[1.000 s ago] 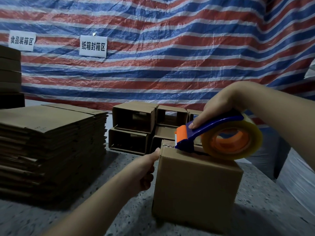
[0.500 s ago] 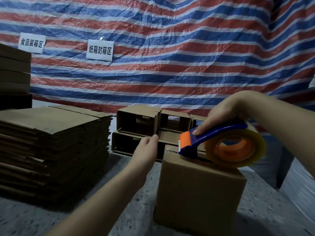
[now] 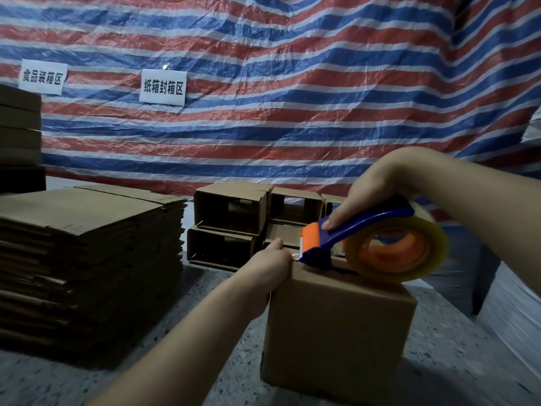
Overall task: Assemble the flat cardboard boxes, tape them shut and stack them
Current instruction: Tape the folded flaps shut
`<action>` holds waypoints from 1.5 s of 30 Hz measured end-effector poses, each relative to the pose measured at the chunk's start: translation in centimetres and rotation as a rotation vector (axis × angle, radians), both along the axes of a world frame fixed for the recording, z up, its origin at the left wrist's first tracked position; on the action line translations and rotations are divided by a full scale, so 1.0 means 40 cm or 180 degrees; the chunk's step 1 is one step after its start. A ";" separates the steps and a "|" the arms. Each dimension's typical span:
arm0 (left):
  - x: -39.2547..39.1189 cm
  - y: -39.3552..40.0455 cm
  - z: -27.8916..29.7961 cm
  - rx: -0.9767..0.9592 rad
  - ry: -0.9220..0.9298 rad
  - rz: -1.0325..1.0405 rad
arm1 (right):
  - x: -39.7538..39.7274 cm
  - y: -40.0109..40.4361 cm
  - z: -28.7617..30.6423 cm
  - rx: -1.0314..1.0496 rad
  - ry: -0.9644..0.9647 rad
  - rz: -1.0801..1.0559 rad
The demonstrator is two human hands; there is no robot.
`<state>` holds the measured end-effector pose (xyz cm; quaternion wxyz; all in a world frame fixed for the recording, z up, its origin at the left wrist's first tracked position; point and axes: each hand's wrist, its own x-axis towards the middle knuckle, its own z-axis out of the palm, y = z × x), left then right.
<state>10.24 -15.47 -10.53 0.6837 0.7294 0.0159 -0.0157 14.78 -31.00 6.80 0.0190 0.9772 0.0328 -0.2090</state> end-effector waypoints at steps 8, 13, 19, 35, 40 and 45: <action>0.012 0.004 -0.008 0.0041 -0.0016 0.0070 | 0.011 -0.048 0.023 -0.0038 0.0030 -0.0104; 0.025 0.005 -0.019 0.0141 -0.0066 0.0150 | 0.015 -0.166 0.045 -0.0192 0.0111 -0.0389; 0.016 0.000 -0.019 -0.0026 0.0010 0.0133 | 0.022 -0.227 -0.022 -0.0193 0.0221 -0.0616; -0.068 -0.083 0.058 0.3977 -0.2039 -0.0366 | 0.018 -0.210 -0.024 -0.0243 0.0281 -0.0599; -0.064 -0.089 0.015 0.4631 -0.1936 -0.0421 | 0.025 -0.222 -0.022 -0.0123 0.0266 -0.0631; -0.059 -0.086 0.008 0.4661 -0.2064 -0.0407 | 0.031 -0.262 -0.002 -0.0052 0.0170 -0.0670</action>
